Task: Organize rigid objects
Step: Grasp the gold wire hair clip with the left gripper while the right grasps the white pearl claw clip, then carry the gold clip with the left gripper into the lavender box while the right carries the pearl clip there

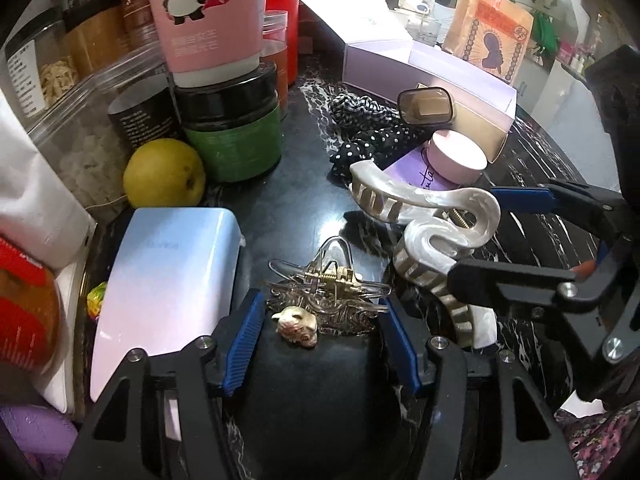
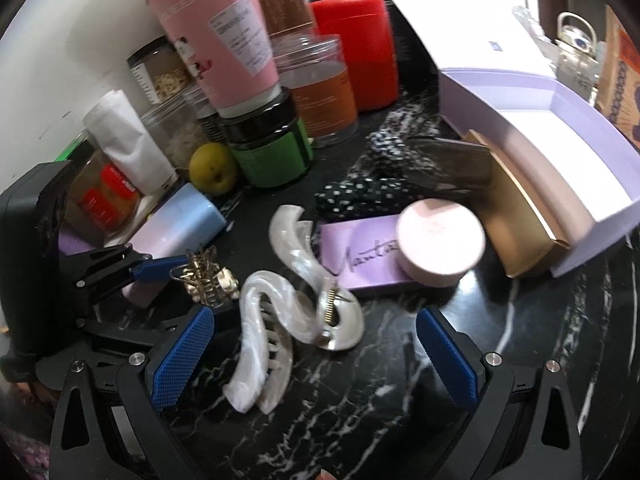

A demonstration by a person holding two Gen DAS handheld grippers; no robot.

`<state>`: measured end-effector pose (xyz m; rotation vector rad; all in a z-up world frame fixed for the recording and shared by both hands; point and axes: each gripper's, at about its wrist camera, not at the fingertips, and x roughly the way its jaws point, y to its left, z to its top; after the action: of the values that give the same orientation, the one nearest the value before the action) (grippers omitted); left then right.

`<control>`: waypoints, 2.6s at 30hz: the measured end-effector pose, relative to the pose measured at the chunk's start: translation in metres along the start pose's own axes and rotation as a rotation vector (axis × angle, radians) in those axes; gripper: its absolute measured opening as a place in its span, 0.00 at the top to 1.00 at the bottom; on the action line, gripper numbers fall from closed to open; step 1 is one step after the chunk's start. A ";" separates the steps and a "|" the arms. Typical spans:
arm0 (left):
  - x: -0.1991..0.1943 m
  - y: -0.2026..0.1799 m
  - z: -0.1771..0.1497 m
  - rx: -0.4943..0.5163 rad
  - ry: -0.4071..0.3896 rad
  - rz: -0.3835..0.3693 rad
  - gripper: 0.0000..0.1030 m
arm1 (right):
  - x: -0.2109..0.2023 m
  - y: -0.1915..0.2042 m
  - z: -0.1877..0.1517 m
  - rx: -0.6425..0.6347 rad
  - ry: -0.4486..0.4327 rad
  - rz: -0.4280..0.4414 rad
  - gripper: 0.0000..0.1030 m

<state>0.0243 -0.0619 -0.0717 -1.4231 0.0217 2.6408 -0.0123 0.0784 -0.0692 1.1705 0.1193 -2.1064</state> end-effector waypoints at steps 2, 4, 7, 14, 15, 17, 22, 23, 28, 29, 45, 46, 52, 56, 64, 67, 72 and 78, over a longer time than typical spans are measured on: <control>-0.001 0.000 -0.002 0.000 -0.001 0.004 0.43 | 0.002 0.003 0.000 -0.015 0.001 0.009 0.02; -0.001 0.000 -0.003 -0.003 0.002 0.003 0.43 | 0.005 0.004 -0.001 -0.019 0.006 0.013 0.10; 0.000 -0.001 -0.004 -0.006 0.002 0.003 0.43 | 0.013 0.002 -0.002 -0.018 0.033 0.014 0.21; -0.003 -0.003 -0.006 0.001 -0.004 0.014 0.43 | 0.016 0.003 -0.010 -0.055 0.009 0.015 0.34; -0.003 -0.004 -0.006 0.005 -0.004 0.017 0.43 | 0.016 0.002 -0.011 -0.053 0.001 0.019 0.34; -0.003 -0.006 -0.006 0.010 -0.003 0.024 0.43 | 0.014 0.001 -0.015 -0.050 -0.014 0.038 0.34; -0.005 -0.013 -0.006 0.021 -0.003 0.029 0.43 | 0.002 -0.002 -0.027 -0.053 -0.038 0.011 0.34; -0.006 -0.015 -0.005 0.024 -0.004 0.028 0.43 | -0.001 -0.004 -0.028 -0.047 -0.041 0.011 0.34; -0.008 -0.029 0.000 0.044 -0.018 0.012 0.43 | -0.019 -0.015 -0.040 -0.005 -0.064 -0.008 0.34; -0.008 -0.032 0.001 0.050 -0.021 0.009 0.43 | -0.022 -0.015 -0.041 0.000 -0.067 -0.010 0.34; -0.012 -0.108 0.026 0.173 -0.057 -0.062 0.43 | -0.095 -0.055 -0.069 0.084 -0.151 -0.098 0.34; -0.013 -0.111 0.027 0.179 -0.059 -0.056 0.43 | -0.100 -0.058 -0.070 0.089 -0.159 -0.100 0.34; -0.016 -0.126 0.045 0.179 -0.070 -0.076 0.43 | -0.123 -0.075 -0.070 0.107 -0.189 -0.110 0.34; -0.015 -0.138 0.057 0.194 -0.079 -0.083 0.43 | -0.131 -0.082 -0.066 0.109 -0.197 -0.119 0.34; -0.008 -0.157 0.089 0.221 -0.101 -0.127 0.43 | -0.137 -0.099 -0.053 0.120 -0.211 -0.127 0.34; -0.004 -0.158 0.103 0.222 -0.110 -0.141 0.43 | -0.139 -0.105 -0.046 0.128 -0.221 -0.134 0.34; 0.002 -0.158 0.127 0.230 -0.127 -0.145 0.43 | -0.139 -0.118 -0.033 0.146 -0.225 -0.132 0.34; 0.011 -0.156 0.157 0.223 -0.139 -0.151 0.43 | -0.135 -0.135 -0.014 0.158 -0.236 -0.142 0.34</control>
<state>-0.0915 0.1059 0.0143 -1.1235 0.1803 2.5163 -0.0412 0.2567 -0.0059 1.0183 -0.0767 -2.3991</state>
